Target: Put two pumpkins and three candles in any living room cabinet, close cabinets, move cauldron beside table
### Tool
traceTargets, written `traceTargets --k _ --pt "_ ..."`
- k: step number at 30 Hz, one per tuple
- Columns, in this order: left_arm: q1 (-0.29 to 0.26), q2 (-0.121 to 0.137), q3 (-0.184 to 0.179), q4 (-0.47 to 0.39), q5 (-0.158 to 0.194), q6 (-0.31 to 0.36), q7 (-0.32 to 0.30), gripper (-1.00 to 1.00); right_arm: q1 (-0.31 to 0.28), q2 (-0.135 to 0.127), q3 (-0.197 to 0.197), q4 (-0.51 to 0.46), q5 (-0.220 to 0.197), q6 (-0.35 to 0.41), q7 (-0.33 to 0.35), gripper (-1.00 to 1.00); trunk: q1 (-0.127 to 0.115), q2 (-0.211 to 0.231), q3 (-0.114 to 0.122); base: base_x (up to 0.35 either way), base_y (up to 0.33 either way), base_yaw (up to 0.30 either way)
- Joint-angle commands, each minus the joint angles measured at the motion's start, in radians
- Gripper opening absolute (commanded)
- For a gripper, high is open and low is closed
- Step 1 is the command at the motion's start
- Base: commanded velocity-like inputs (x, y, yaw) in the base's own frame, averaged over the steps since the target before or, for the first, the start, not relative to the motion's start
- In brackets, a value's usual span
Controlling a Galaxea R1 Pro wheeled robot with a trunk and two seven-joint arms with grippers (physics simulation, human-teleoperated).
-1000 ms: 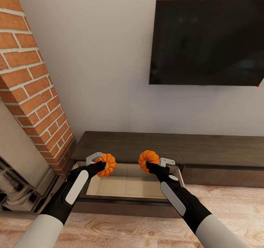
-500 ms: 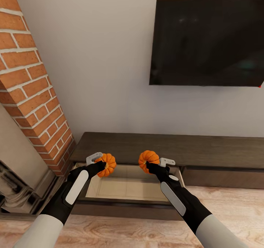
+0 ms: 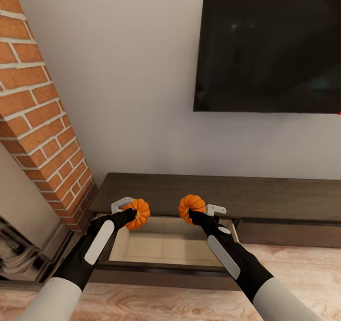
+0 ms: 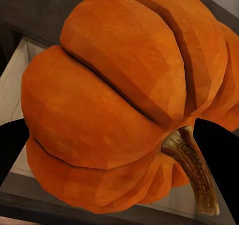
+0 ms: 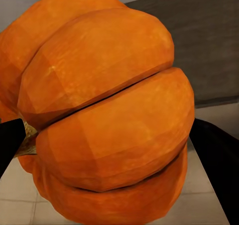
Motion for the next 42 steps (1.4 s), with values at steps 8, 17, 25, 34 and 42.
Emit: traceTargets --k 8,17,25,34,42 --pt "-0.001 0.005 -0.003 -0.002 0.017 0.001 0.009 -1.00 -0.001 -0.001 0.003 -0.002 -0.005 0.003 -0.008 -1.00 0.000 -0.001 0.002 -0.005 0.000 -0.152" --pt "-0.001 0.003 -0.003 -0.002 0.018 0.002 0.009 -1.00 -0.001 -0.001 0.002 -0.001 -0.007 0.003 -0.008 -1.00 0.019 -0.036 -0.009 0.000 0.000 -0.226" --pt "-0.001 0.002 -0.003 -0.002 0.011 0.003 0.012 -1.00 -0.001 0.001 0.002 -0.002 -0.008 0.082 -0.010 -1.00 0.050 -0.092 -0.029 0.000 0.000 -0.146" --pt "-0.001 0.001 -0.003 -0.002 0.021 0.012 0.019 -1.00 -0.001 0.049 0.002 -0.002 -0.006 0.191 -0.016 -1.00 0.084 -0.155 -0.057 0.000 0.000 -0.015" --pt "0.002 0.007 -0.003 0.007 0.025 0.022 0.020 -1.00 -0.001 0.059 0.002 -0.001 -0.005 0.212 -0.018 -1.00 0.115 -0.211 -0.082 0.000 0.000 0.000"
